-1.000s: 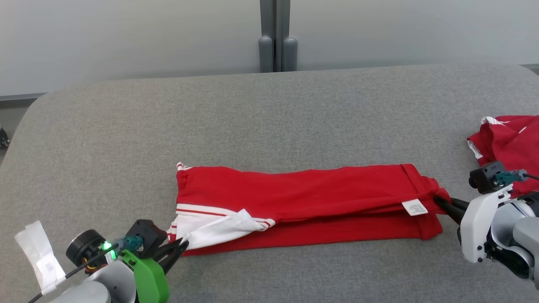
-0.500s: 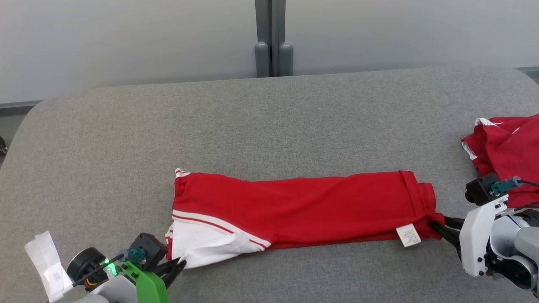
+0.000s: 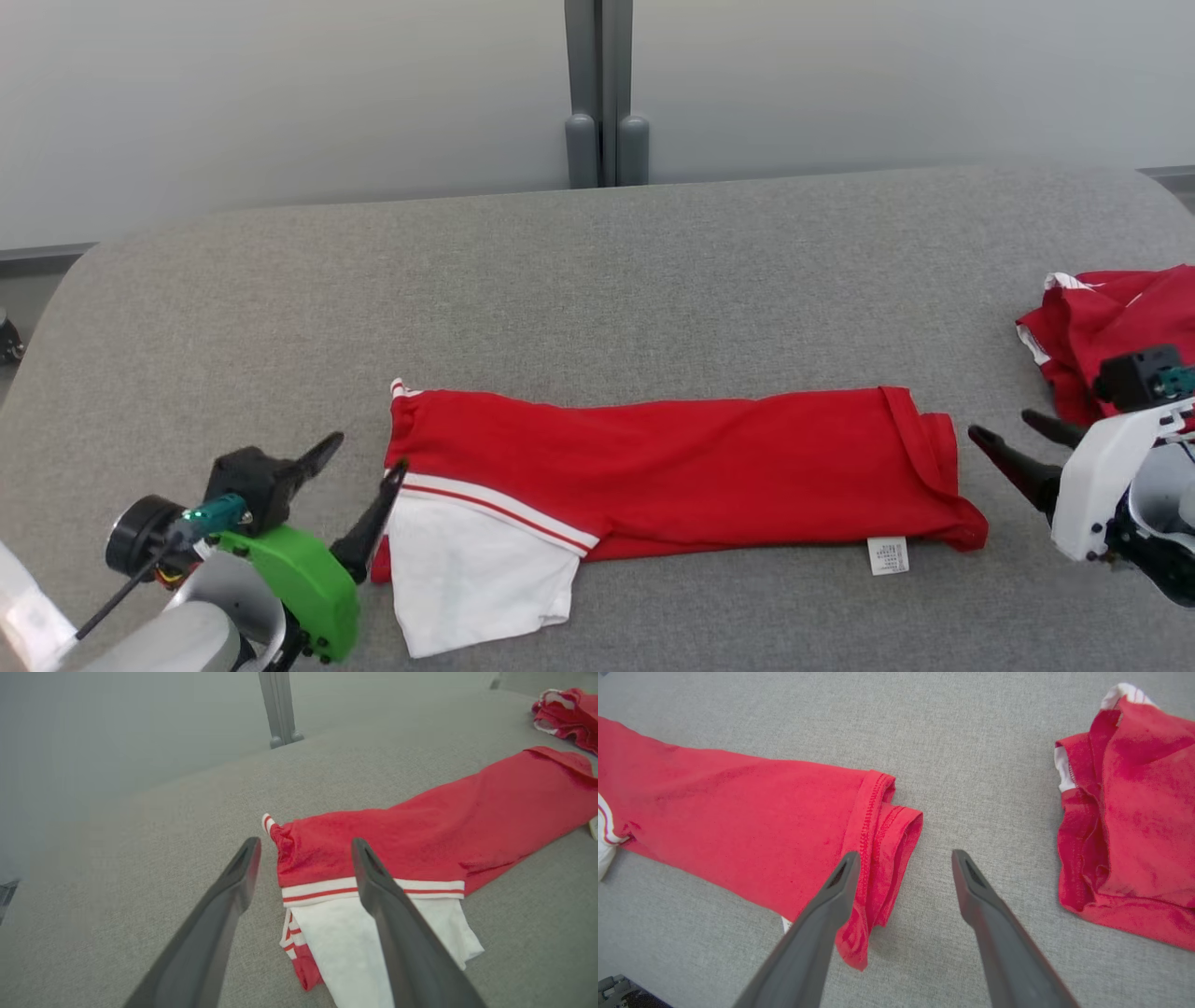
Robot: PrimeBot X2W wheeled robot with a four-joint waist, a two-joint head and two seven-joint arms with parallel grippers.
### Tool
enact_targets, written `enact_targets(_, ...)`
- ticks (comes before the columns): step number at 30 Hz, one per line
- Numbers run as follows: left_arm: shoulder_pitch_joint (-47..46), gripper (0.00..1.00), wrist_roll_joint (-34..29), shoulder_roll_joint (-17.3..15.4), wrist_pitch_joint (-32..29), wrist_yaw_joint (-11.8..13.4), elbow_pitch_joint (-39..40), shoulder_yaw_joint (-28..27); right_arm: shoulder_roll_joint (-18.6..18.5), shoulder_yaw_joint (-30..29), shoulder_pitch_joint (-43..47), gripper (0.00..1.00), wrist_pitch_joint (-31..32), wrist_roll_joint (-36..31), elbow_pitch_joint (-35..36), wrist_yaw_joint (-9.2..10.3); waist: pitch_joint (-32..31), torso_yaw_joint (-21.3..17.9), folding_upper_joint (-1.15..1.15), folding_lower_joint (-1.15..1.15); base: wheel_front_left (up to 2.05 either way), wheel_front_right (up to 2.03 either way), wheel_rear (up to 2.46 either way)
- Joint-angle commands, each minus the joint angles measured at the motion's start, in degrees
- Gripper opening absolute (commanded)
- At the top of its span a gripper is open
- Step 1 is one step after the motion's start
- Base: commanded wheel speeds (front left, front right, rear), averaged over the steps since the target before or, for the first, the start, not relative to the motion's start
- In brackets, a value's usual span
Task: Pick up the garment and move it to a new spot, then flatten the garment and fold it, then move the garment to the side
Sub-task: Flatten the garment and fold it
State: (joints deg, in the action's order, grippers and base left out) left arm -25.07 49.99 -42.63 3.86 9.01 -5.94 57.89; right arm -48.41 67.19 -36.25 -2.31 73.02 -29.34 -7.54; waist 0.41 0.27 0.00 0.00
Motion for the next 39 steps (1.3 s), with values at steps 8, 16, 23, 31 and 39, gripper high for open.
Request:
enact_targets(8,5.9,1.00,2.9,7.7,11.3,7.2,-0.1,-13.3,4.4,-11.3,3.7,1.00,-12.9,-2.1,0.3,0.11,-1.2,-0.2,0.00,0.00,0.00,0.00,0.00)
enact_targets(16,17.4,1.00,-12.7,21.4,11.3,5.8,3.1,-33.4,17.0,-40.6,17.7,1.00,-12.8,-21.4,8.9,0.10,-1.1,-0.8,0.00,0.00,0.00,0.00,0.00)
enact_targets(23,24.9,1.00,-27.0,32.2,11.3,-0.4,2.6,-44.8,27.1,-51.5,28.7,1.00,-12.9,-34.0,15.7,0.10,-0.8,-1.1,0.00,0.00,0.00,0.00,0.00)
enact_targets(31,28.0,1.00,-35.5,38.4,11.3,-7.2,0.6,-50.6,30.9,-54.9,32.3,1.00,-12.9,-39.3,15.3,0.10,0.0,-0.4,0.00,0.00,0.00,0.00,0.00)
enact_targets(39,25.6,1.00,-37.3,39.6,11.3,-11.0,-1.0,-52.2,33.6,-58.8,29.4,1.00,-12.9,-44.3,5.5,0.10,2.2,0.8,0.00,0.00,0.00,0.00,0.00)
